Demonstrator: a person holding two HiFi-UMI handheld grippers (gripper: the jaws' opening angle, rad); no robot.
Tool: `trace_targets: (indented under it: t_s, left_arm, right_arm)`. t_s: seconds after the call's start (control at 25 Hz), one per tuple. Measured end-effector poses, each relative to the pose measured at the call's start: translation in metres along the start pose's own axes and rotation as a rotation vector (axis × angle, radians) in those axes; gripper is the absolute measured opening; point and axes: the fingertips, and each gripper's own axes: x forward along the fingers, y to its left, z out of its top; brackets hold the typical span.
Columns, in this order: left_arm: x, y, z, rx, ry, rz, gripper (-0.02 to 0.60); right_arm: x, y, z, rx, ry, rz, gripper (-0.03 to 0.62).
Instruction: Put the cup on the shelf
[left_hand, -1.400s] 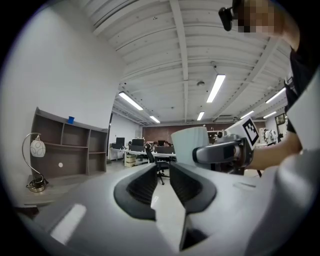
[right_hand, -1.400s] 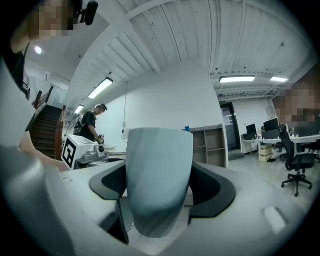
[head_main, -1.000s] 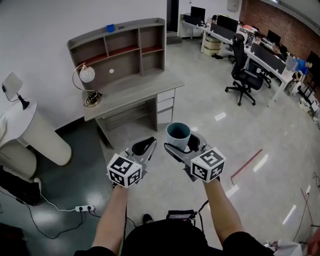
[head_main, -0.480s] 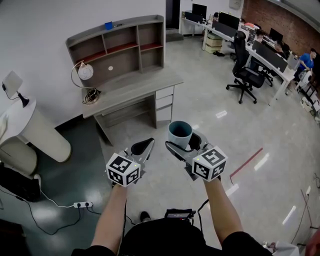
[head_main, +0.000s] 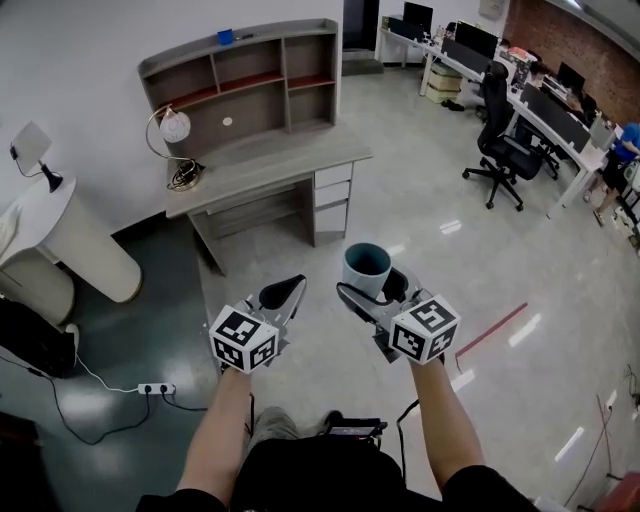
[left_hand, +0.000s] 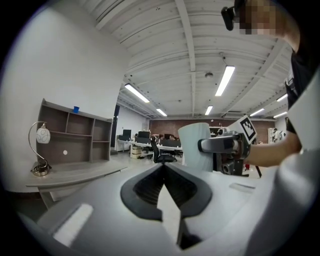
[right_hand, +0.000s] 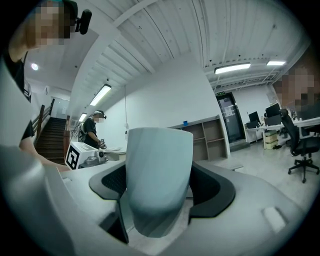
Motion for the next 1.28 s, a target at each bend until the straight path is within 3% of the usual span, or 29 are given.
trace_targets:
  t_s: [0.48, 1.28]
  left_arm:
    - [0.024, 0.035, -0.02, -0.007, 0.045, -0.024, 0.002]
    - [0.072, 0.22, 0.0, -0.035, 0.037, -0.128, 0.002]
  right_arm:
    - [0.028, -0.027, -0.014, 0.055, 0.002, -0.019, 0.379]
    - [0.201, -0.06, 0.001, 0.035, 0.029, -0.1, 0.379]
